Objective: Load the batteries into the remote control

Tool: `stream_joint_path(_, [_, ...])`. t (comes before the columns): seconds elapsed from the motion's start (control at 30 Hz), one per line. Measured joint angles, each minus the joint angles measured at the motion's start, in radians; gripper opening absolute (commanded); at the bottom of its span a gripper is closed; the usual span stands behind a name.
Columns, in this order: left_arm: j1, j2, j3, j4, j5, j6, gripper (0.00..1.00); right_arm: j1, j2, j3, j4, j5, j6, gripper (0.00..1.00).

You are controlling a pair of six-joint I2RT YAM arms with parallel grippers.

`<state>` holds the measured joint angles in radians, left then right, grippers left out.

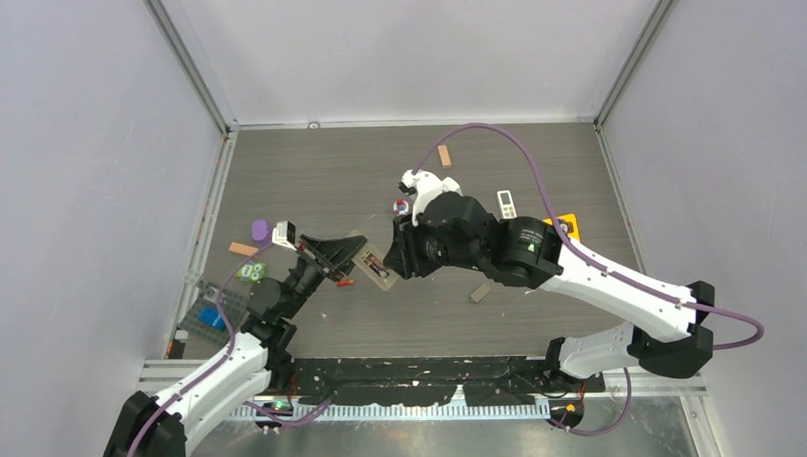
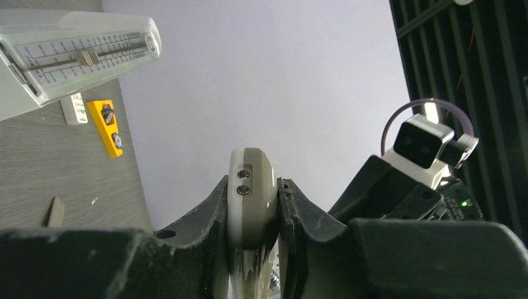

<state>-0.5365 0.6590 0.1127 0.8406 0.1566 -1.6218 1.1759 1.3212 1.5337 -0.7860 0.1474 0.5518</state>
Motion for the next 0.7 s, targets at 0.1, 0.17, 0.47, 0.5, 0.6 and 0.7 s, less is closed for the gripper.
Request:
stream_joint_path(0.1, [0.000,-0.010,-0.007,0.000,-0.018,-0.025,0.00,0.000,-0.032,-0.051,0.043,-0.043,-0.025,0.24])
stream_joint_path(0.17, [0.000,-0.016,-0.007,0.000,-0.027,-0.033,0.00,0.000,-0.034,-0.064,0.060,-0.069,-0.035,0.22])
stream_joint_path(0.47, [0.000,-0.032,-0.007,0.000,-0.045,-0.055,0.00,0.000,-0.007,-0.074,0.084,-0.146,-0.044,0.17])
stream_joint_path(0.5, [0.000,-0.034,-0.007,-0.001,-0.047,-0.055,0.00,0.000,-0.002,-0.074,0.084,-0.148,-0.043,0.16])
stream_joint_path(0.6, [0.000,-0.040,-0.007,-0.002,-0.051,-0.055,0.00,0.000,0.015,-0.074,0.089,-0.150,-0.037,0.13])
stream_joint_path(0.7, [0.000,-0.042,-0.007,-0.002,-0.051,-0.055,0.00,0.000,0.034,-0.074,0.094,-0.150,-0.029,0.07])
